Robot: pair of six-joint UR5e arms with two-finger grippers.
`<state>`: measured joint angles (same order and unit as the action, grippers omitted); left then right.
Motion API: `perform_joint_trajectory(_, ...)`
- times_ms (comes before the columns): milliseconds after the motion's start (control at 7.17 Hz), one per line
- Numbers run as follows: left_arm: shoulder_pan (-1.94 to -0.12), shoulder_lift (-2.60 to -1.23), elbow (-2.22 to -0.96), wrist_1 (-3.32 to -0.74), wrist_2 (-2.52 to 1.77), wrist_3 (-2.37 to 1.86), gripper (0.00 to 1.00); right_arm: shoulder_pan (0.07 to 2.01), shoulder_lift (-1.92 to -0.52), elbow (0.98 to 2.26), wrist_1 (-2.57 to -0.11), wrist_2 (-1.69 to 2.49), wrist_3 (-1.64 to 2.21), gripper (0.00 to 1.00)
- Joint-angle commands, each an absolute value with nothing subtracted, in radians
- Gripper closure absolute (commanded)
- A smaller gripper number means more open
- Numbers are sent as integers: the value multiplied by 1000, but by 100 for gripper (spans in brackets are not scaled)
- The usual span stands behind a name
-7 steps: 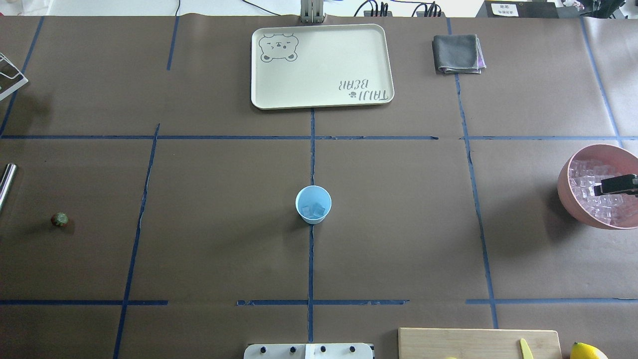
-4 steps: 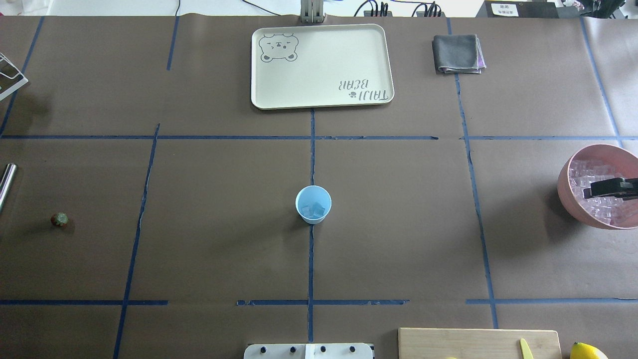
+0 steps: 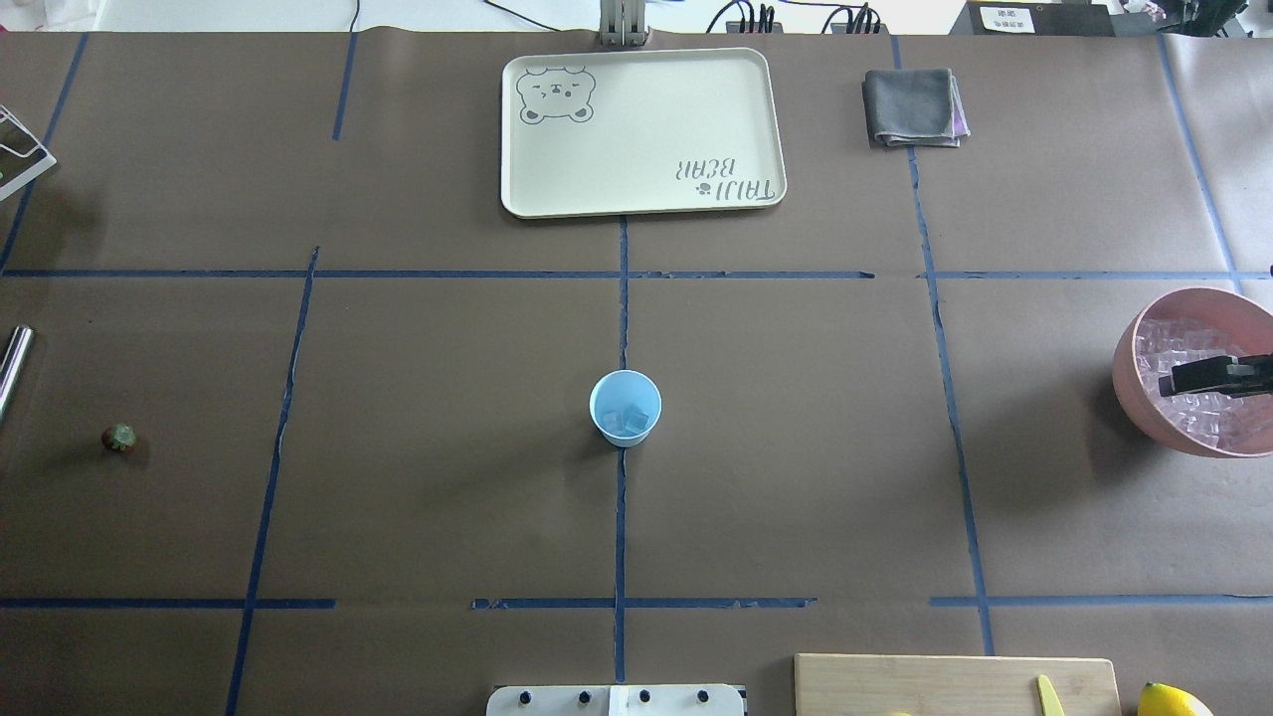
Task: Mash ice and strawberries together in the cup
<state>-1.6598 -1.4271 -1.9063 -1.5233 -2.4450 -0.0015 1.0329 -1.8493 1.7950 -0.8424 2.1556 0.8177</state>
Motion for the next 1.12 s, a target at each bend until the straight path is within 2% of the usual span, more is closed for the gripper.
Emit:
perform_joint_trajectory(0,-1660,-1420,-1916,-1523,-2445,-2,0,1049,-1850,1790,-860,2157,735,20)
perform_joint_trajectory(558,-1660,-1420,-1916,-1523,-2445,-2,0,1051,-1827,1787,-893,2157,707,29)
perform_joint_trajectory(976,-1660,-1420,-1916,-1523,-2445,-2,0,1049,-1801,1753,-893,2154,706,29)
